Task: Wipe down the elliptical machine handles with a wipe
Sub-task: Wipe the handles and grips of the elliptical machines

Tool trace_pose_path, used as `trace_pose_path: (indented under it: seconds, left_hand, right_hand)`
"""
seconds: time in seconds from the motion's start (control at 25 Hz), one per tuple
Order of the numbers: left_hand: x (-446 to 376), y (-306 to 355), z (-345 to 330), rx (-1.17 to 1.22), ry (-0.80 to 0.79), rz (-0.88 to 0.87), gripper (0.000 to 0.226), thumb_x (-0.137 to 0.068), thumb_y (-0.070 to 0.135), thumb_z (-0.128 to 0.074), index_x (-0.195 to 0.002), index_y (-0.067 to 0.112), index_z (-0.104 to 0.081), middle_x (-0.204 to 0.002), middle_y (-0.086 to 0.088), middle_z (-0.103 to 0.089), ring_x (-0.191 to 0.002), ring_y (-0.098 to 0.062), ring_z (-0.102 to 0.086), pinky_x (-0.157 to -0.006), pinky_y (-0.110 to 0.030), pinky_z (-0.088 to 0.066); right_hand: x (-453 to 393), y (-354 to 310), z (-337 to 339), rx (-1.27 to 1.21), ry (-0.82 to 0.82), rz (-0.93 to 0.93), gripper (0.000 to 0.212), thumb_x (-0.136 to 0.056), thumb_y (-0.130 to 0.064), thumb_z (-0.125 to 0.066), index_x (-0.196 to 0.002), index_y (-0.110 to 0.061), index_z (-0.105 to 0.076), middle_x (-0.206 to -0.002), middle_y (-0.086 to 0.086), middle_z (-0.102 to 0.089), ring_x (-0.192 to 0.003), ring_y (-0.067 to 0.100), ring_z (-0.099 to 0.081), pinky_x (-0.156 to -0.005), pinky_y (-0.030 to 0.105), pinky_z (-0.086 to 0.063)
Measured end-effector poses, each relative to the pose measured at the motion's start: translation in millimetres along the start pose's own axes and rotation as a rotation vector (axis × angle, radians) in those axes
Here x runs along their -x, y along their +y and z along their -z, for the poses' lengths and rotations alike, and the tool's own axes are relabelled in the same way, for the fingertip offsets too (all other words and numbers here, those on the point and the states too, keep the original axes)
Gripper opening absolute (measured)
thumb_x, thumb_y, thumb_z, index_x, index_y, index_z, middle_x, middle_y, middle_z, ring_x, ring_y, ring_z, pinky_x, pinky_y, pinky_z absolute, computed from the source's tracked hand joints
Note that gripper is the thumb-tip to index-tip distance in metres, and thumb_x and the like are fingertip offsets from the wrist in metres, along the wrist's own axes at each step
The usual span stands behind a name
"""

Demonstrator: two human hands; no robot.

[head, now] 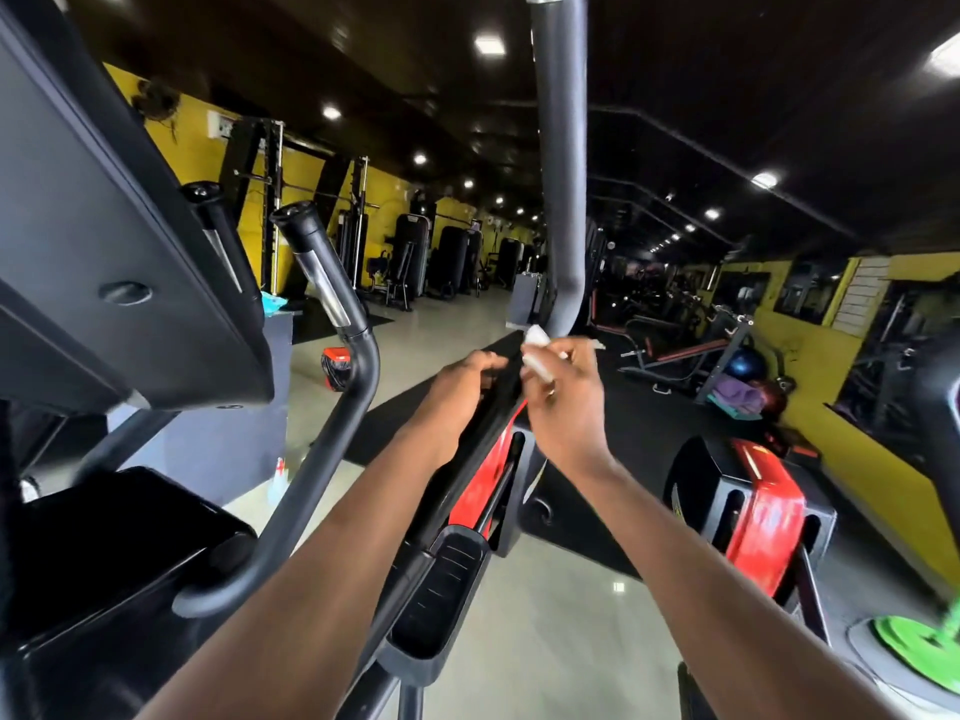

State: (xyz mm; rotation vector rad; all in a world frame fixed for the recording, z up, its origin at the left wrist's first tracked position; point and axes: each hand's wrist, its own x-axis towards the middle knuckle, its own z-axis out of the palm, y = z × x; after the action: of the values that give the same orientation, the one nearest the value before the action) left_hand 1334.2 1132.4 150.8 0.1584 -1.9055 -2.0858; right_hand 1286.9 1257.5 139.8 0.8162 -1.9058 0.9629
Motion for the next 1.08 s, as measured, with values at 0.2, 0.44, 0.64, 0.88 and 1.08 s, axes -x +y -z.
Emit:
trace_pose_path:
  seconds: [0.2,0.44,0.64,0.88,1.08]
  left_hand:
    - [-6.2,8.1,-7.3,0.033,-0.042,-0.033,0.034,-0.096,0.043,-0.044,-0.105,0.024,-0.072,-0.101,-0.006,-0.073,-0.098,-0.023,-0.065,-0.099,-0.038,-0.046]
    - [-7.4,22.3,-17.7,-0.04,-0.078,-0.078,0.057,-0.088,0.072,-0.038,-0.108,0.029,-0.071,-0.121,0.0,-0.067,-0.113,-0.016,-0.06,-0.108,-0.039,-0.039]
    - [-5.5,34.4,-29.6,-0.067,-0.085,-0.115,0.058,-0.096,0.063,-0.029,-0.12,0.023,-0.064,-0.125,0.001,-0.061,-0.103,-0.011,-0.05,-0.092,-0.027,-0.032]
    - [-11.2,40.1,-33.0,-0.094,-0.087,-0.131,0.061,-0.093,0.067,-0.031,-0.12,0.024,-0.065,-0.131,0.001,-0.061,-0.113,-0.012,-0.053,-0.094,-0.028,-0.032]
    - [-6.1,50.3,-43.4,-0.12,-0.07,-0.173,0.062,-0.096,0.064,-0.025,-0.12,0.021,-0.063,-0.124,0.003,-0.06,-0.1,-0.005,-0.051,-0.089,-0.025,-0.026]
  right_hand:
    - [-4.6,8.3,13.5,0.141,-0.215,0.395,0.031,-0.084,0.0,-0.052,-0.108,-0.007,-0.071,-0.11,0.008,-0.055,-0.076,0.004,-0.054,-0.08,0.011,-0.051]
    - [-23.3,17.2,14.2,0.259,-0.154,0.337,0.031,-0.083,0.003,-0.057,-0.11,-0.006,-0.068,-0.106,0.01,-0.051,-0.075,0.014,-0.055,-0.075,0.018,-0.046]
    - [-65.6,21.2,26.6,0.471,-0.101,0.42,0.03,-0.083,0.005,-0.059,-0.111,-0.002,-0.066,-0.106,0.014,-0.051,-0.086,0.03,-0.058,-0.072,0.04,-0.059]
    - [-26.3,30.2,21.6,0.241,-0.111,0.303,0.028,-0.083,-0.01,-0.048,-0.108,-0.011,-0.062,-0.103,0.007,-0.052,-0.078,0.025,-0.061,-0.064,0.032,-0.055]
    - [-62.9,25.8,24.3,0.075,0.149,-0.018,0.009,-0.091,-0.004,-0.052,-0.099,-0.009,-0.054,-0.102,0.006,-0.053,-0.076,0.001,-0.049,-0.067,0.025,-0.046]
